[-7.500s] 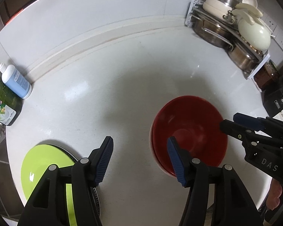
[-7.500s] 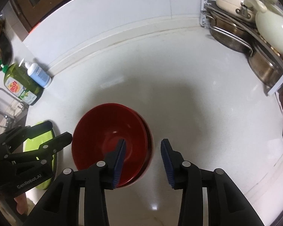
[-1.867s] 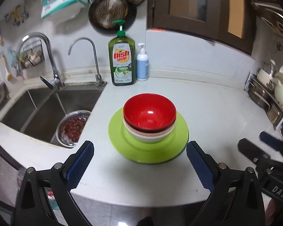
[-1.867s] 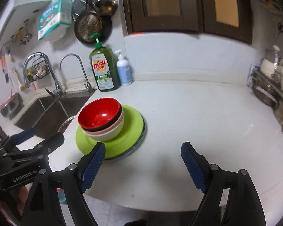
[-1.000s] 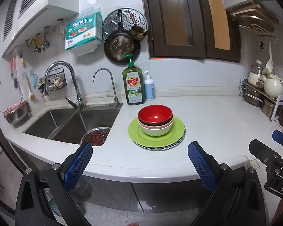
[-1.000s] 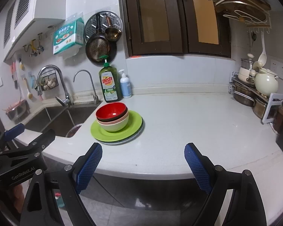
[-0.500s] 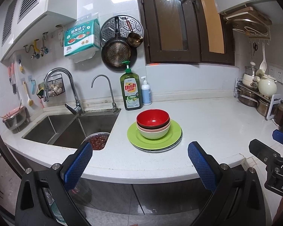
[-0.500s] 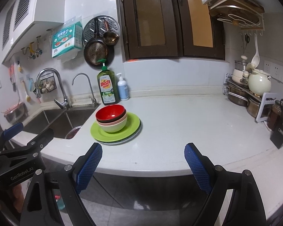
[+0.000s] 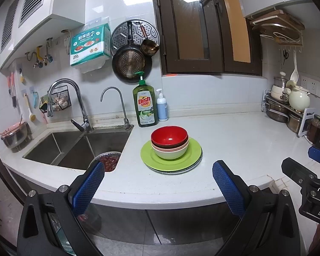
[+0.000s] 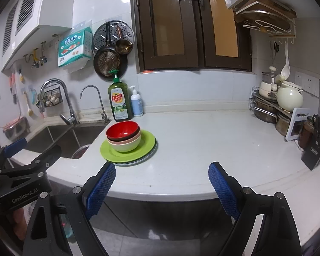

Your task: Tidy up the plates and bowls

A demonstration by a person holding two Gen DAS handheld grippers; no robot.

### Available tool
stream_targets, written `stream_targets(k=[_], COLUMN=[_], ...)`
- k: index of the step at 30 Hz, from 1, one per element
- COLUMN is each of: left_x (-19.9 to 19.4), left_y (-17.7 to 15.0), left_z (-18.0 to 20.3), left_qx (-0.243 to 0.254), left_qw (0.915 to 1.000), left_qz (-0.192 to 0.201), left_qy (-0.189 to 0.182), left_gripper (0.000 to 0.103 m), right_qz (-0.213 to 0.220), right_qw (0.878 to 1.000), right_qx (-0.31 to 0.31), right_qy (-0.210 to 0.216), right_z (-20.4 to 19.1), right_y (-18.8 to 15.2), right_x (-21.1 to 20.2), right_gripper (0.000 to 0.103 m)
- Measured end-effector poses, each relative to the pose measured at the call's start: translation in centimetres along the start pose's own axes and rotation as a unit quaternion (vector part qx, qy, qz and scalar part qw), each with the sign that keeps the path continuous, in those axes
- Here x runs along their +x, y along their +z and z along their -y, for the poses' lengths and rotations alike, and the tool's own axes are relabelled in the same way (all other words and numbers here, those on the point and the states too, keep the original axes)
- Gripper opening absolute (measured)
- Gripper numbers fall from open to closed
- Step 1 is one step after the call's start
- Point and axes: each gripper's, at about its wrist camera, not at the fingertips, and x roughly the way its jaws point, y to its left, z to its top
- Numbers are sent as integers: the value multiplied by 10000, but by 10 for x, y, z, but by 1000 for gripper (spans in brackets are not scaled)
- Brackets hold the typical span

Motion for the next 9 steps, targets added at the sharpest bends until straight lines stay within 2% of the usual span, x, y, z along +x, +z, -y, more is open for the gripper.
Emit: stream_targets(k=[9], left_x=[0], left_y=[1], left_z=[1], left_qx=[-57], left_qw=[10000], left_qz=[-33], left_qy=[25], left_gripper=[103], right_qz=[-7], right_qw=[10000], right_qx=[5], right_qy=[13], right_z=[1], right_y=[1], right_x=[0], right_gripper=[90])
